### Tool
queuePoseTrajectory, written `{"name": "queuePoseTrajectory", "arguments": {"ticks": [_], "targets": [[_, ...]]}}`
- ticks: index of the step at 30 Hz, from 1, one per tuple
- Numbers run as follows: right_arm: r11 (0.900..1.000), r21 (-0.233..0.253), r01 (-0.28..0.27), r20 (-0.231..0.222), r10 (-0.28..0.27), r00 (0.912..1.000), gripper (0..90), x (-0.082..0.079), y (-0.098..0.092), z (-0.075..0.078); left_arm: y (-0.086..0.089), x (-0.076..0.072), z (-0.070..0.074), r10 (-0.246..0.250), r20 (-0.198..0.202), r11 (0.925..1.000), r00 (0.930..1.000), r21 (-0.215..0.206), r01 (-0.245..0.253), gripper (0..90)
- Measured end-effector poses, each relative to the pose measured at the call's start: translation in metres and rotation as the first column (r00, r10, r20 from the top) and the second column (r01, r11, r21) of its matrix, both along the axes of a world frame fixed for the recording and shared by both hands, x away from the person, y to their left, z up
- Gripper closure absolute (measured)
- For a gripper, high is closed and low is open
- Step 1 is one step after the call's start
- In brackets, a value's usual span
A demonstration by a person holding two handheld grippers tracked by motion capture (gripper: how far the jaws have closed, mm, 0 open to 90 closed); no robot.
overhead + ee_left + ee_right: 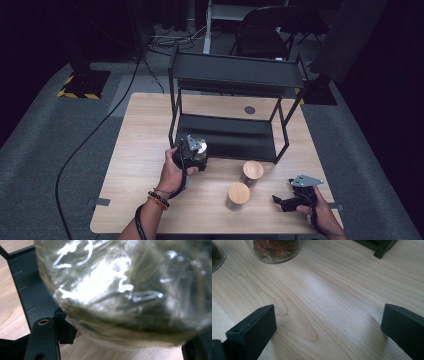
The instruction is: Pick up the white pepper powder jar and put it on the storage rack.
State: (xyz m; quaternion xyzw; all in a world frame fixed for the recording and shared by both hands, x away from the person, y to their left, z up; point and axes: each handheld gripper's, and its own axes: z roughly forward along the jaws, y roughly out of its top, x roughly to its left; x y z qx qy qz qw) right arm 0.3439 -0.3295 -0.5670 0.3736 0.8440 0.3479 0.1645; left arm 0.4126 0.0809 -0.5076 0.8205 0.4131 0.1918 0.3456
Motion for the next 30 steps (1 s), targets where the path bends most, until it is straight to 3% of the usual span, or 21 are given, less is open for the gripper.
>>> {"name": "queuePoseTrajectory", "arguments": {"ticks": [30], "targets": [[1.0, 0.0, 0.0, 0.0, 0.0, 1.0, 0.0, 0.0, 0.0, 0.0, -0.022, 0.025, 0.016, 0.004, -0.006, 0.9999, 1.0, 0.012, -0.004, 29.5]]}}
